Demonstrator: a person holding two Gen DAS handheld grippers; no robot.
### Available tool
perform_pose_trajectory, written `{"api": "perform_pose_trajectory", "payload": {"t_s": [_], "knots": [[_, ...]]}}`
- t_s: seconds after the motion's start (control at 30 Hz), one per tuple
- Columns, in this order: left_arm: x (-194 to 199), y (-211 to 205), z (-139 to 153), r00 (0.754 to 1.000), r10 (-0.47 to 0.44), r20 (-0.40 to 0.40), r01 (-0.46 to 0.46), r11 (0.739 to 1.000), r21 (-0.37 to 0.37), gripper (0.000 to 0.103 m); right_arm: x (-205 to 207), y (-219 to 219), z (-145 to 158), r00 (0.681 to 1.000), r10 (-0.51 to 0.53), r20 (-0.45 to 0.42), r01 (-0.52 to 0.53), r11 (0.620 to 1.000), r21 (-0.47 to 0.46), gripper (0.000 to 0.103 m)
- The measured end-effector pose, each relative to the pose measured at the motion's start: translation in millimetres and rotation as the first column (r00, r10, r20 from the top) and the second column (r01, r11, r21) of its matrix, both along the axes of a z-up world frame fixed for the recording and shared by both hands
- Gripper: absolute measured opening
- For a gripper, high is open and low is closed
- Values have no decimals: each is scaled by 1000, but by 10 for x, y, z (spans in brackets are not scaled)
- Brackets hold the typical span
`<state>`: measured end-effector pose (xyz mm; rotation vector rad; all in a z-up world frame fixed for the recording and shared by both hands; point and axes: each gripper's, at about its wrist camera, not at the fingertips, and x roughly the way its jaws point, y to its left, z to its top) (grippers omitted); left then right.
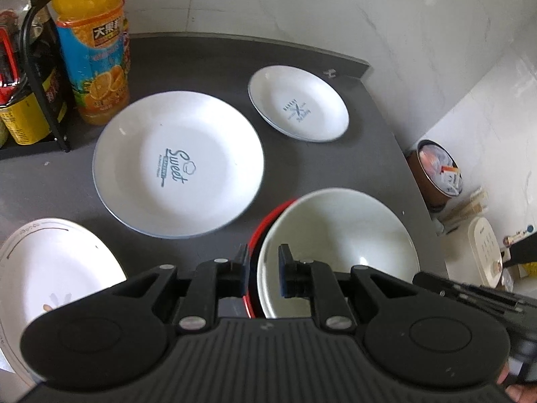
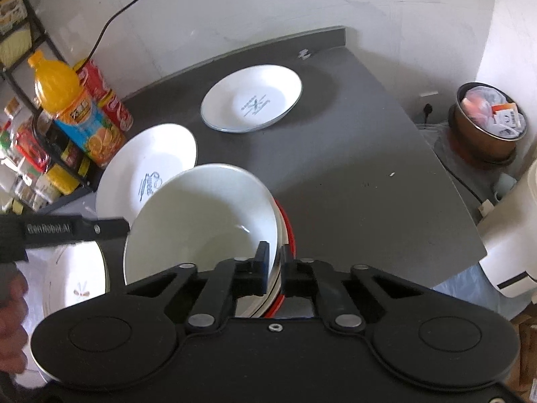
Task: Organize plates and bowls
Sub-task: 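Open the right gripper and lift it off the bowl stack, then move the right gripper to the white 'Sweet' plate and grip its rim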
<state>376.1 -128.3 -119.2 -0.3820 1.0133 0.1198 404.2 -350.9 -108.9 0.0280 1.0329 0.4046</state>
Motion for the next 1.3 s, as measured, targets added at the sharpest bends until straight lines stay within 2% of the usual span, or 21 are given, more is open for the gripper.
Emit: {"api": "perform_pose_trajectory", "payload": {"t_s": [0.27, 0.37, 0.53, 0.6, 0.67, 0.87, 1.1, 1.23, 1.3], "knots": [[71, 92, 29, 998, 56, 9, -56, 998, 8, 14, 170, -62, 12, 996, 26, -80, -23, 999, 39, 8], [103, 117, 51, 997, 79, 15, -79, 997, 14, 14, 268, -73, 67, 996, 49, -71, -45, 998, 54, 14], [156, 177, 83, 990, 141, 16, -141, 990, 18, 14, 475, -19, 139, 992, 105, -63, -100, 992, 78, 16], [167, 208, 99, 985, 174, 11, -175, 984, 26, 18, 554, 34, 176, 989, 135, -60, -130, 987, 90, 21], [158, 247, 117, 976, 216, 7, -217, 976, 32, 27, 627, 87, 215, 984, 170, -58, -163, 981, 104, 25], [76, 367, 179, 937, 349, 2, -349, 935, 66, 47, 788, 306, 269, 955, 290, -60, -279, 949, 148, 26], [-81, 522, 229, 885, 466, -5, -464, 881, 89, 50, 885, 536, 261, 921, 383, -69, -369, 915, 162, 26], [-136, 629, 246, 872, 489, -2, -487, 867, 104, 51, 869, 657, 266, 915, 400, -59, -386, 908, 164, 27], [-150, 710, 219, 869, 495, -1, -492, 864, 107, 51, 873, 729, 267, 916, 398, -56, -385, 908, 166, 32]]}}
